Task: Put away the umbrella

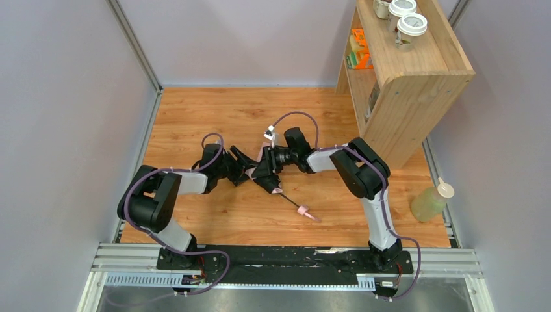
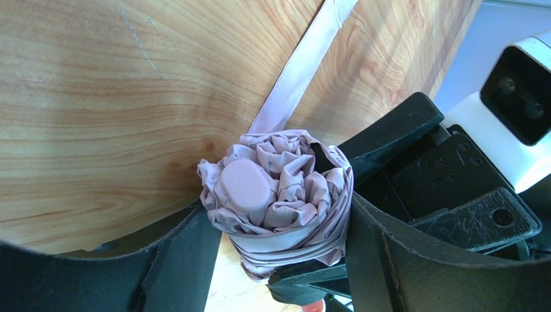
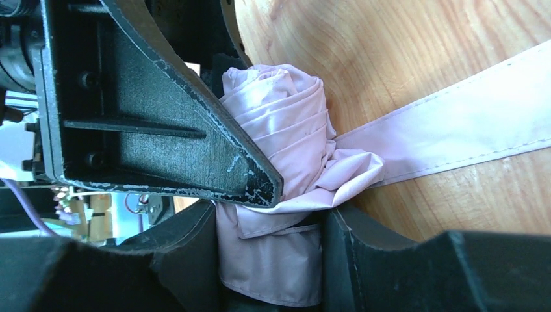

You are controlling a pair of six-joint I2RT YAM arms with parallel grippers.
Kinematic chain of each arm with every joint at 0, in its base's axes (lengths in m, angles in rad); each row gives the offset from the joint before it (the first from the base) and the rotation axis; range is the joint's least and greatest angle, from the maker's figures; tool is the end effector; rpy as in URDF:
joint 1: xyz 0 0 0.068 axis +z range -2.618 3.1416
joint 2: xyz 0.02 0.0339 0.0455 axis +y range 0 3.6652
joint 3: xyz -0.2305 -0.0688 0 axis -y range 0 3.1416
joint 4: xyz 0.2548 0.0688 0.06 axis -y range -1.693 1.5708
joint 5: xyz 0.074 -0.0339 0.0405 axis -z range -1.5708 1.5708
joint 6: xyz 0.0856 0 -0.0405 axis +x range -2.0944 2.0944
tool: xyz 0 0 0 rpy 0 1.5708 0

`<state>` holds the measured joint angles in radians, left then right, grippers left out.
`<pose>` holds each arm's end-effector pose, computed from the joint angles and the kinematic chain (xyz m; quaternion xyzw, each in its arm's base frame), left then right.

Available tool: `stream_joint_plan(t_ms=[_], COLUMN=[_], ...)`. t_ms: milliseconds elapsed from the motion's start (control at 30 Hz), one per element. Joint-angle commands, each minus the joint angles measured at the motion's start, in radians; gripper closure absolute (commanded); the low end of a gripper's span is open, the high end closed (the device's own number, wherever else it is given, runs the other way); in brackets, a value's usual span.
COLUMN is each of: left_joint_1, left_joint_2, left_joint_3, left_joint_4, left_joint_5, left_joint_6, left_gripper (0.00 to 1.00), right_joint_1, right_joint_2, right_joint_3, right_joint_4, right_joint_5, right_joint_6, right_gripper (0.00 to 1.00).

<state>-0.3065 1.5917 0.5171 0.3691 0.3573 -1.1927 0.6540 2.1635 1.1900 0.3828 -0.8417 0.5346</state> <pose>0.2925 -0.1240 0.0485 -0.3157 0.8391 -0.3992 0.1921 0.3187 0.3247 0.0548 -0.2400 0.7924 0.5392 0.1541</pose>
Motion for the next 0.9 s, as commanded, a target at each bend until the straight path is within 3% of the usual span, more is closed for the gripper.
stream_joint_plan(t_ms=[0, 200, 267, 333, 467, 533, 600, 767, 867], left_joint_1=[-0.019, -0.019, -0.023, -0.025, -0.028, -0.028, -0.028, -0.028, -0.028], left_joint_2=[0.106, 0.116, 0.117, 0.123, 0.131, 0.134, 0.139, 0.148, 0.140], left_joint_3=[-0.042, -0.038, -0.046, -0.058, -0.074, -0.080, -0.089, -0.109, -0.115], left_joint_4=[-0.234, -0.207, -0.191, -0.158, -0.151, -0.157, -0.156, -0.137, -0.137], left_joint_5=[-0.037, -0.029, -0.034, -0.029, -0.037, -0.047, -0.047, -0.054, -0.057], left_joint_6=[0.068, 0.053, 0.048, 0.035, 0.027, 0.030, 0.030, 0.028, 0.033], left_gripper=[0.27, 0.37, 0.47, 0.69, 0.83, 0.87, 0.90, 0.92, 0.92], right_joint_1=[0.010, 0.012, 0.013, 0.015, 0.013, 0.019, 0.027, 0.050, 0.071], right_joint_2=[0.061, 0.079, 0.084, 0.081, 0.050, 0.023, -0.011, -0.138, -0.206], right_joint_3=[-0.036, 0.005, 0.016, 0.025, 0.028, 0.043, 0.059, 0.052, 0.062], right_joint_4=[0.120, 0.114, 0.105, 0.076, -0.036, -0.158, -0.289, -0.462, -0.536], right_joint_5=[-0.154, -0.220, -0.237, -0.235, -0.154, -0.059, 0.071, 0.327, 0.449], right_joint_6=[0.152, 0.165, 0.160, 0.131, 0.071, -0.006, -0.071, -0.172, -0.255], right_gripper=[1.00, 1.00, 1.00, 1.00, 0.97, 0.83, 0.58, 0.21, 0.08])
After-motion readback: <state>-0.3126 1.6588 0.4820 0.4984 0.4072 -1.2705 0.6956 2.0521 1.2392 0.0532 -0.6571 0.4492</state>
